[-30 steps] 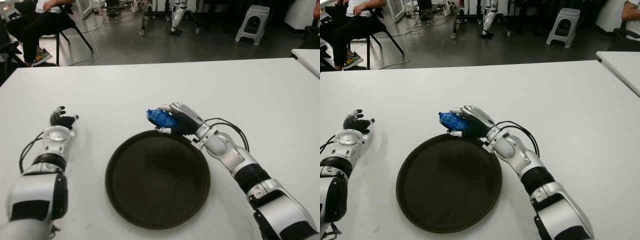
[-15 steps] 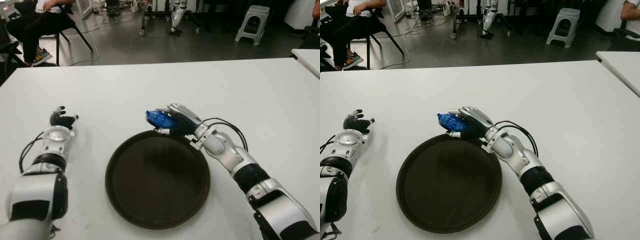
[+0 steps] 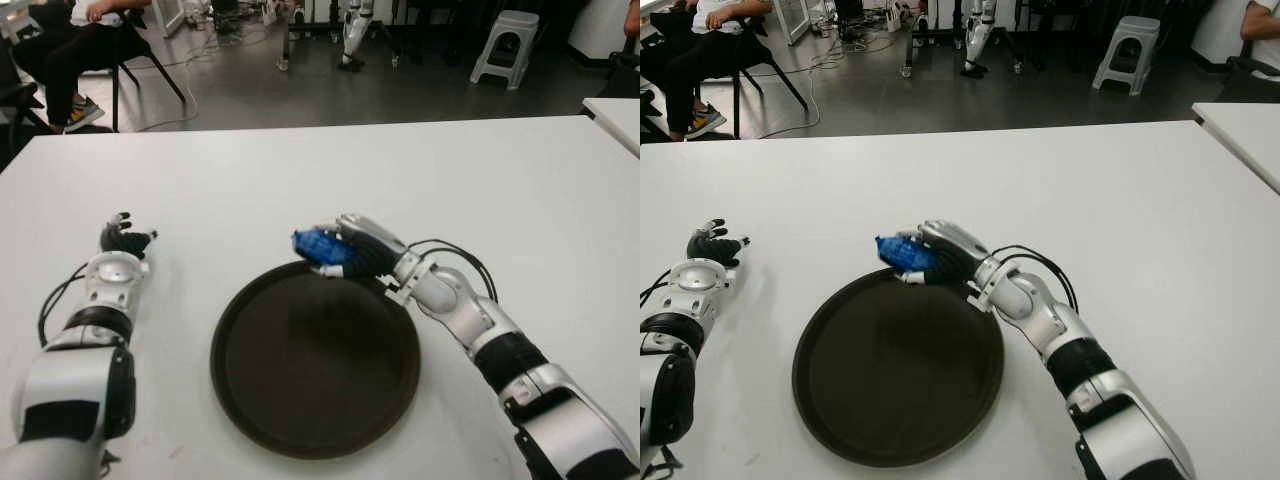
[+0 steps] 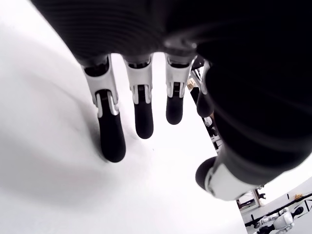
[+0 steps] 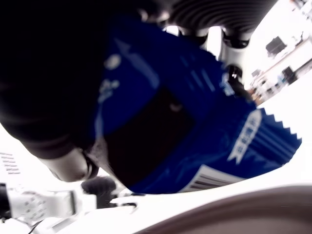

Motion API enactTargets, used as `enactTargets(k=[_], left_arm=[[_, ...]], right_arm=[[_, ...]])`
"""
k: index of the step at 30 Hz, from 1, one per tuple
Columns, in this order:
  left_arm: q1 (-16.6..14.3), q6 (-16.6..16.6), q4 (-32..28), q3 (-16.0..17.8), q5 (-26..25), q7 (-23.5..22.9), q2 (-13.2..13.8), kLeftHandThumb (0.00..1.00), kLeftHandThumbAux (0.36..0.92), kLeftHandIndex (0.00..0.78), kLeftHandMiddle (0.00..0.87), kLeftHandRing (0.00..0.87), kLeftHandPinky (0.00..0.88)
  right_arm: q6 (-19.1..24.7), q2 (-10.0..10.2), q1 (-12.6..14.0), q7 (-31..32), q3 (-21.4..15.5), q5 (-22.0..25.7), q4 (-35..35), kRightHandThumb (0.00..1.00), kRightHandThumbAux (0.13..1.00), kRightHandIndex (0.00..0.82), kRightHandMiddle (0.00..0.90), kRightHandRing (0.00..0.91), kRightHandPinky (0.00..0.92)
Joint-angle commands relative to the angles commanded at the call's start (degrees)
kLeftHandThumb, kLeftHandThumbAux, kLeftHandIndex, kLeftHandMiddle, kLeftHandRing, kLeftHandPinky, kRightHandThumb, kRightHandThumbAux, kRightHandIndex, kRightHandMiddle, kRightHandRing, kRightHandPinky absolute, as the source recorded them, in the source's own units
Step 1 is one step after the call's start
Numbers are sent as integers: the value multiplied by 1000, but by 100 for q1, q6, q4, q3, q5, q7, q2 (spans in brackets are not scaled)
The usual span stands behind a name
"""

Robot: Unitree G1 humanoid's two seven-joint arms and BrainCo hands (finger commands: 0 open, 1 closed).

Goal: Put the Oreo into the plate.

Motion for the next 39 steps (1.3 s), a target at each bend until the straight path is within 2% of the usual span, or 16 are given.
enactTargets(k=[10,20,28,39], left_arm=[[-4,-15,-2,36,-36,1,-11,279,771,91,133,146,142],[-22,41,-1,39,-23,4,-9,220,788,95,128,139,131],[-29,64,-8,7,7,47,-16,226,765,109,131,141,137],[-32,52,-7,-38,43,26,-6,270,767,139,152,167,168]], right_arm=[[-37,-46,136,177,-6,38,-302,850,675,413,521,845,831],[34,-80,219,238,-4,16,-519,850,675,410,522,850,834],[140,-43,269,244,-19,22,-552,850,675,410,524,851,834],[410,-12,268,372,19,28,-521,850,675,411,521,850,834]])
